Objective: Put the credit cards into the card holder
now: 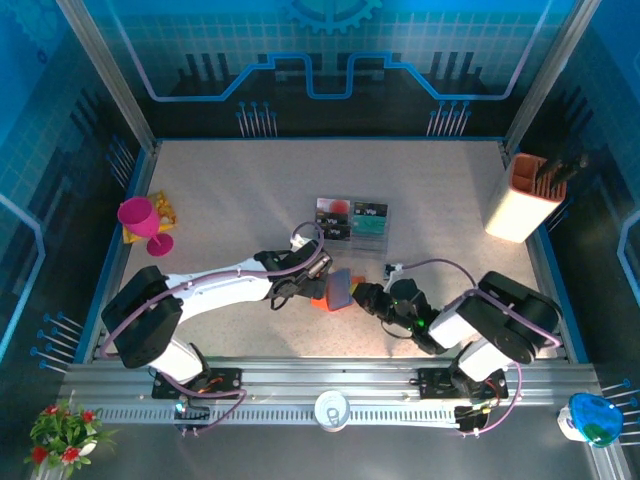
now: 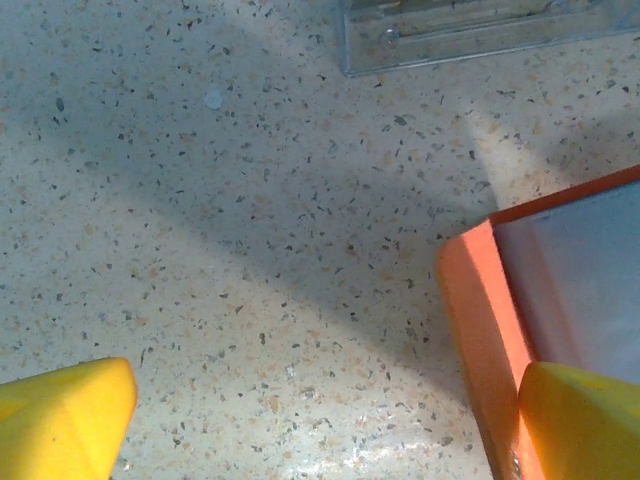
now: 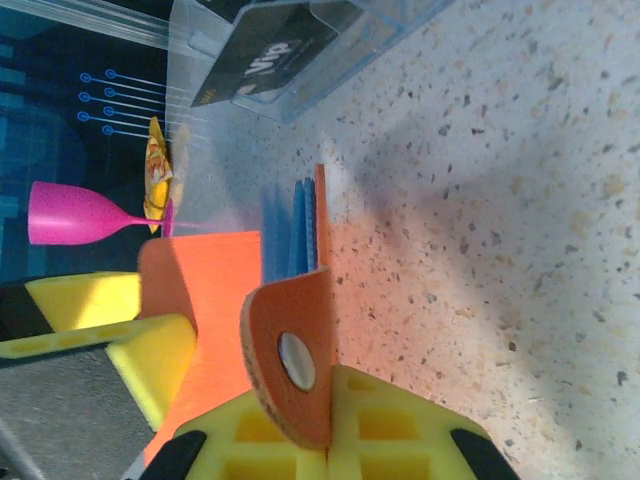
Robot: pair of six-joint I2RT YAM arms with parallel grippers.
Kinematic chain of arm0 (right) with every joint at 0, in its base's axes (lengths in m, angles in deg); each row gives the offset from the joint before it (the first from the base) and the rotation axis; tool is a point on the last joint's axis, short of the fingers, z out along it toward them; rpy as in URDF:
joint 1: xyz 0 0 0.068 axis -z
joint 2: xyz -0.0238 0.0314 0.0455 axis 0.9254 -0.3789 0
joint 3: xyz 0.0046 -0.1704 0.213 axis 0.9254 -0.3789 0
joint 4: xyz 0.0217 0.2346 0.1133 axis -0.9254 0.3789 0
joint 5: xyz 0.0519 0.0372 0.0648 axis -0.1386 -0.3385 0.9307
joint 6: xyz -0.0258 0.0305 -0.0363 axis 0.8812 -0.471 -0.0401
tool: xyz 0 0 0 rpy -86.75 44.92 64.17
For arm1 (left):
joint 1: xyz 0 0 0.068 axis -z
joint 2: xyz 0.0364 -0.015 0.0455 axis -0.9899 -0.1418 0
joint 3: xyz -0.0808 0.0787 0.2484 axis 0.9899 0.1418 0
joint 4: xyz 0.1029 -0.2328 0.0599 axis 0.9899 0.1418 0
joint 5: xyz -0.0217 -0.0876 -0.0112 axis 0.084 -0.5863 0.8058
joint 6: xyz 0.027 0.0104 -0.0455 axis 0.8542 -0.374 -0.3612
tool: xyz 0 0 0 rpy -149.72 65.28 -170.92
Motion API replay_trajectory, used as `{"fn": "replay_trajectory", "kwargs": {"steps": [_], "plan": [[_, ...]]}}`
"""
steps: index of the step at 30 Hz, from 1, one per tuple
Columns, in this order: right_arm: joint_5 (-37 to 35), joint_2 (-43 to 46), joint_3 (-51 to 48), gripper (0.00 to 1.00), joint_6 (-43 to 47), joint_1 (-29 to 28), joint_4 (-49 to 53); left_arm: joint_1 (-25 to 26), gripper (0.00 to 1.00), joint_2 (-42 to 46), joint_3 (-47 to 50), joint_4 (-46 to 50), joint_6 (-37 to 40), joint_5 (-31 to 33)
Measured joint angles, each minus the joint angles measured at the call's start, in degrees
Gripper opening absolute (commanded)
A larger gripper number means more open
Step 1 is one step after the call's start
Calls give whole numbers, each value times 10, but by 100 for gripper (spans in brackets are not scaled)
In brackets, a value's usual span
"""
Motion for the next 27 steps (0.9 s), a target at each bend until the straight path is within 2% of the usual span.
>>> {"fn": "replay_trajectory", "kwargs": {"steps": [7, 9, 12, 16, 20, 24, 27], "plan": [[-33, -88, -10, 2, -27, -22, -112, 0, 99, -21, 0, 0, 0, 9], [-38, -90, -14, 13, -29, -24, -123, 0, 99, -27, 0, 0, 1, 12], [-47, -85, -18, 35, -33, -25, -132, 0, 99, -34, 0, 0, 3, 19], [-56, -31, -19, 50, -30, -25, -99, 0, 99, -40, 0, 0, 5, 29], [-66, 92, -15, 55, -14, -25, 11, 0, 99, -45, 0, 1, 16, 34], [-90, 262, 33, 58, 22, -28, 219, 0, 99, -45, 0, 1, 20, 37], [-109, 366, 92, 53, 64, -27, 381, 0, 99, -45, 0, 0, 24, 39]]}}
